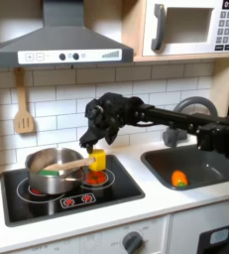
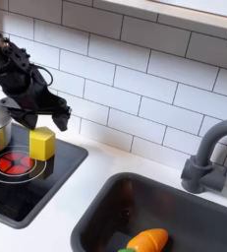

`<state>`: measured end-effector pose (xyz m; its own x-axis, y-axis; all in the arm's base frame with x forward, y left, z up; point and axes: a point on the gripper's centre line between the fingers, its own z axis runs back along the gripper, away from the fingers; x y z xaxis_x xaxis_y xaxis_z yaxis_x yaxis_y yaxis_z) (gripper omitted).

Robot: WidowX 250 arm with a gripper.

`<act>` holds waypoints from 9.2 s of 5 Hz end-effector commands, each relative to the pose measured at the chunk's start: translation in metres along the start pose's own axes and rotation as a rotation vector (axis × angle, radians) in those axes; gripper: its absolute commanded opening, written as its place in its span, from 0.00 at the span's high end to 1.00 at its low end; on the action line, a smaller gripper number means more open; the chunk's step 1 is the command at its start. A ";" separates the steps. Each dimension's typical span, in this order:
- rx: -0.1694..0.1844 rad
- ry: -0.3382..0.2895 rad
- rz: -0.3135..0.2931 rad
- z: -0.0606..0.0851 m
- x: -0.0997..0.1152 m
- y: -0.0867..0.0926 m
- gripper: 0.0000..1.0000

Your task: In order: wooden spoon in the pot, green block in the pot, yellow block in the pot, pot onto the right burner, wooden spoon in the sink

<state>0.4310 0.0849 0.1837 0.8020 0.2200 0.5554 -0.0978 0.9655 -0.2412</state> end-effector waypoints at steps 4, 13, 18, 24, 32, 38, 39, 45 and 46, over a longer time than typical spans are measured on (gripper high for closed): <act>0.006 -0.007 0.007 0.003 -0.001 0.005 0.00; 0.059 0.037 -0.022 -0.004 -0.008 0.008 0.00; 0.055 0.154 -0.003 -0.033 -0.009 0.009 0.00; 0.043 0.164 -0.010 -0.028 -0.008 0.004 0.75; 0.009 0.176 -0.031 -0.022 -0.017 -0.009 1.00; 0.048 -0.109 0.043 0.063 0.013 0.002 1.00; 0.080 -0.124 0.084 0.070 0.015 0.020 1.00; 0.216 -0.136 0.224 0.082 0.008 0.097 1.00; 0.222 -0.116 0.221 0.074 0.007 0.102 1.00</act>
<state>0.3832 0.1921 0.2135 0.6878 0.4335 0.5823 -0.3981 0.8960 -0.1967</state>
